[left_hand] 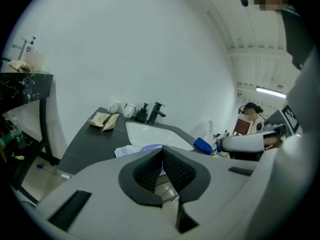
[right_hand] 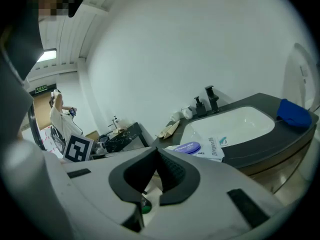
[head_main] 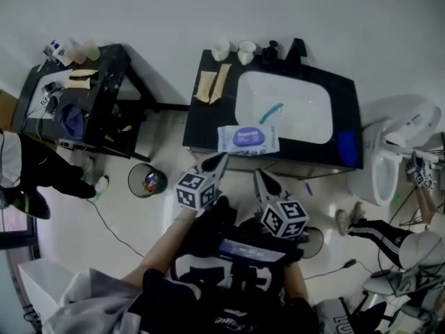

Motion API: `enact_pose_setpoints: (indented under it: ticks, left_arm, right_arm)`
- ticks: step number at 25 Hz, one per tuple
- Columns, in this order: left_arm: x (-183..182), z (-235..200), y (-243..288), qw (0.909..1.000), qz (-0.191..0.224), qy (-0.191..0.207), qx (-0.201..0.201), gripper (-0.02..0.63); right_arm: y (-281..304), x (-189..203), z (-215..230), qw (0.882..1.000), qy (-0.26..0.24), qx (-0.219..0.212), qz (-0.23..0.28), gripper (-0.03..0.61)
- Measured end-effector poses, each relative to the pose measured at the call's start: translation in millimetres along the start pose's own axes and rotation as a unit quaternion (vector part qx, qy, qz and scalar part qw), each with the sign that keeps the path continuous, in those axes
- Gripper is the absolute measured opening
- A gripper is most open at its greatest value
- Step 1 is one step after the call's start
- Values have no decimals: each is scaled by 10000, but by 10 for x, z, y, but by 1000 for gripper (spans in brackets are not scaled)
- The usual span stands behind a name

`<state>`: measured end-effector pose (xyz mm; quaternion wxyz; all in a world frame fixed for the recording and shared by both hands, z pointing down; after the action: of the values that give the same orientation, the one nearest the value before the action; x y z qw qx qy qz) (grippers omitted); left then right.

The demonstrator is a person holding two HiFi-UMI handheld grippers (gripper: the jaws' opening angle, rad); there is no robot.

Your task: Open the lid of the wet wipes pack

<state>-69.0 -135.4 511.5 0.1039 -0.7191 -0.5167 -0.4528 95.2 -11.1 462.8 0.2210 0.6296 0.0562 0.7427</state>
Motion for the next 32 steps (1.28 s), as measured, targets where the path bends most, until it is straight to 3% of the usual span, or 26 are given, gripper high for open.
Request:
enact_pose_setpoints:
  ticks: [11,16,22,25,28,32]
  left_arm:
    - [65,-284,432,9987,-364,-129,-346,9]
    - [107,-346,639,9966,-642,132,-500,9]
    - [164,-352,783,9942,-845,150,-654,9]
    - [183,-351,808,9935,-902,70,-693,9]
    - [204,-373,809,9931,-929,7,-721,9]
    - [218,-386,795,9923,-955,-73,-792,8]
  right_arm:
    - [269,24,415,9983,-234,-91,-535,9]
    - [459,23,586,9920,-814,-343,-905,9]
    - [746,38,662,9659,-2044,-662,-1444,24]
    - [865,-13,699,9605,-2225,-745,-1496,71]
    - [982,-53,766,9527,-2457,-842,-1577,78]
    - [1114,-46,795,9210,-3288,-1073,-1794,81]
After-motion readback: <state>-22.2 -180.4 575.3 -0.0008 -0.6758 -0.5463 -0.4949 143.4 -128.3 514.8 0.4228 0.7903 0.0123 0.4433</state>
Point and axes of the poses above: the fingertips, and each gripper's own axes: y forward along the fingers, z to its right, x out of its underside, the point moved 9 cm from there along -y, backward along the fingers, and after that the axes turned 14 degrees about -y, right-handed, at the moved point
